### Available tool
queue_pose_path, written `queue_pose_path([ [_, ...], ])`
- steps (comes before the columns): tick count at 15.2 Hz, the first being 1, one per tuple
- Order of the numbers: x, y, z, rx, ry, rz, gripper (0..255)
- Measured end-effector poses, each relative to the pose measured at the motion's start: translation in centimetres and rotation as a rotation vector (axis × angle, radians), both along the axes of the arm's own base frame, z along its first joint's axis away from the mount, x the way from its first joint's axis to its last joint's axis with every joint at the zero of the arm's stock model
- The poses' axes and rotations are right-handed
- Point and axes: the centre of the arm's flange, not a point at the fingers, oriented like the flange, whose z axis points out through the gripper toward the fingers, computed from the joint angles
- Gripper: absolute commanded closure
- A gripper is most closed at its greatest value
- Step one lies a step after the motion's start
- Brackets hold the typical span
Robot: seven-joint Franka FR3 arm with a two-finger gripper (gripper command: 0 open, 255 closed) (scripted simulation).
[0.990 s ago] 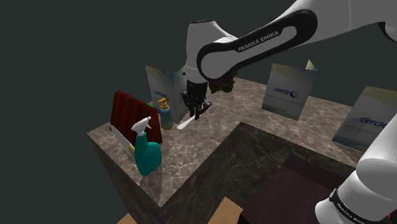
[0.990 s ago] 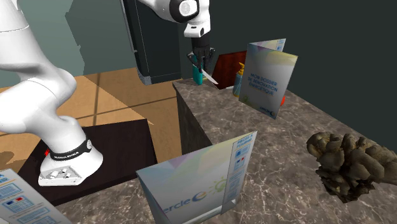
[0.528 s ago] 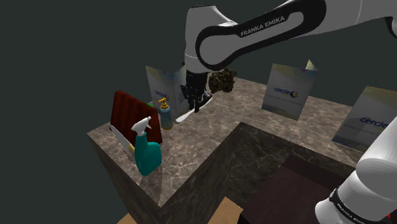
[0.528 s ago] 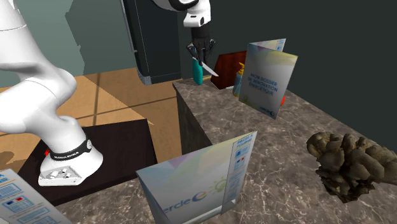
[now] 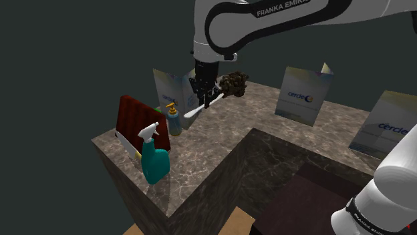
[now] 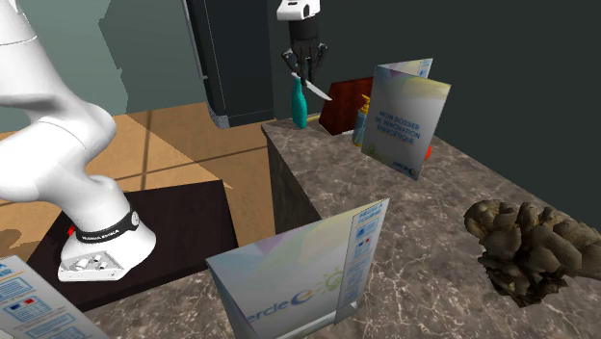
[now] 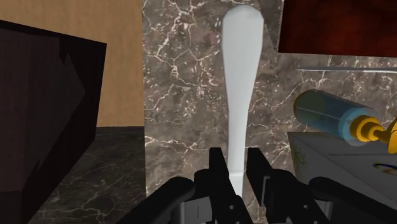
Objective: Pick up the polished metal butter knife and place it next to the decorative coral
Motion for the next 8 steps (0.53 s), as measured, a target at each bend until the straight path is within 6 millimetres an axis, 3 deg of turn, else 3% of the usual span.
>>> queue_pose_path([
  [3,0.2,-0.5,1.0,0.000,0.000,0.000,255],
  [8,2.9,-5.8,1.0,0.000,0.001,-0.001,255],
])
